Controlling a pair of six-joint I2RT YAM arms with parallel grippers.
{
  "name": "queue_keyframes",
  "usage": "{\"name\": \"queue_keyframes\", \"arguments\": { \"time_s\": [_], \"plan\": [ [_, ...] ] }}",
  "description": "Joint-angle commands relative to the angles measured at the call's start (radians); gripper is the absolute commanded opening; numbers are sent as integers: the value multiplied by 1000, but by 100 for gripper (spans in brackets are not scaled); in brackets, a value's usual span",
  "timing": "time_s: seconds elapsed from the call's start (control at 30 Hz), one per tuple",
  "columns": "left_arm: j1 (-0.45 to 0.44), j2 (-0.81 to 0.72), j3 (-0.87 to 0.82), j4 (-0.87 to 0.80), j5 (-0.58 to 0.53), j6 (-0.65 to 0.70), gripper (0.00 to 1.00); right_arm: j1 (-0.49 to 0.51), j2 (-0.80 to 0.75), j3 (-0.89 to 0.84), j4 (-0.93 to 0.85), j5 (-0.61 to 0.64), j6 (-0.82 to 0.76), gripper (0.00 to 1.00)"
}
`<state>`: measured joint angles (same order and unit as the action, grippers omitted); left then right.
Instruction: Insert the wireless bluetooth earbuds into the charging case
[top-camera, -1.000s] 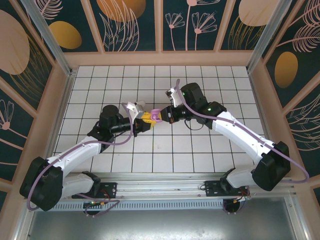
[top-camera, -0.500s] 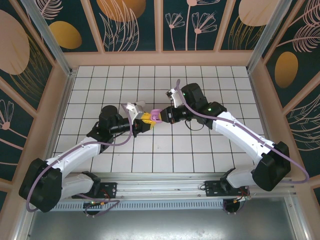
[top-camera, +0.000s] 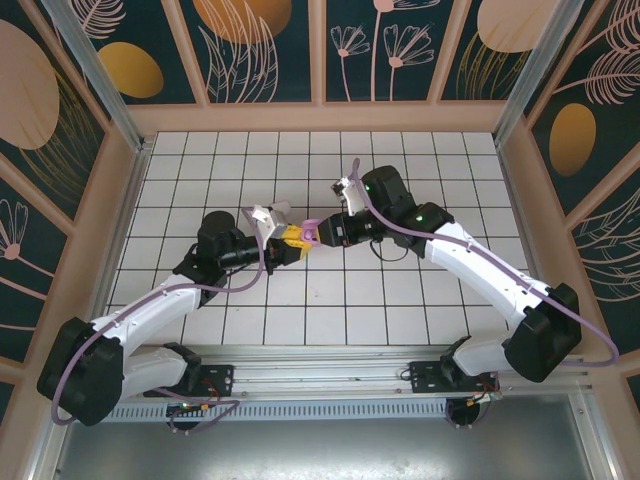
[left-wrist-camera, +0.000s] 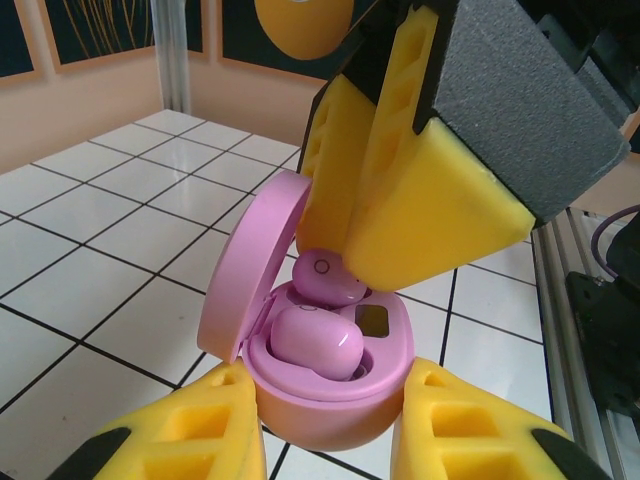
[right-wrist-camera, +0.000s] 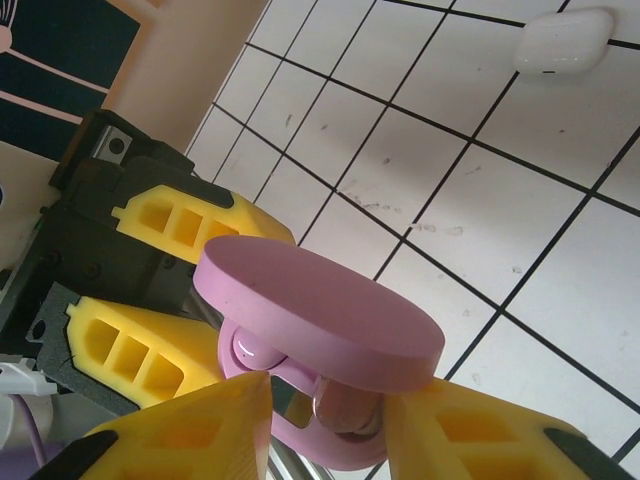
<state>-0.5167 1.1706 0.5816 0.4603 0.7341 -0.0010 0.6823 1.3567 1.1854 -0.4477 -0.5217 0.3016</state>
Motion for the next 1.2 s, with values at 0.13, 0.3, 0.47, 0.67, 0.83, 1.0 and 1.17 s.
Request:
{"name": "queue_keyframes", "arguments": {
  "time_s": [0.13,0.3,0.47,0.67,0.83,1.0,1.17],
  "plan": [
    [6,-25,9,62,45,7,0,-1,-33,44,-42,63,10,38],
    [4,-29,8,57,43,14,0,-3,-45,48,-30,75,13,38],
    [5,-32,6,58,45,15,0,-14,-91,32,15,70,33,39],
    [5,-35,11,60,50,13,0,-49,-124,1,54,32,60,39],
    [5,-40,9,65,55,6,0,-62,-135,-21,77,13,84,41],
    [4,-52,10,89,53,-6,0,-76,-145,-85,174,-71,174,49],
    [5,-46,15,153,52,-39,0,-78,-149,-146,280,-132,269,53]
  ]
}}
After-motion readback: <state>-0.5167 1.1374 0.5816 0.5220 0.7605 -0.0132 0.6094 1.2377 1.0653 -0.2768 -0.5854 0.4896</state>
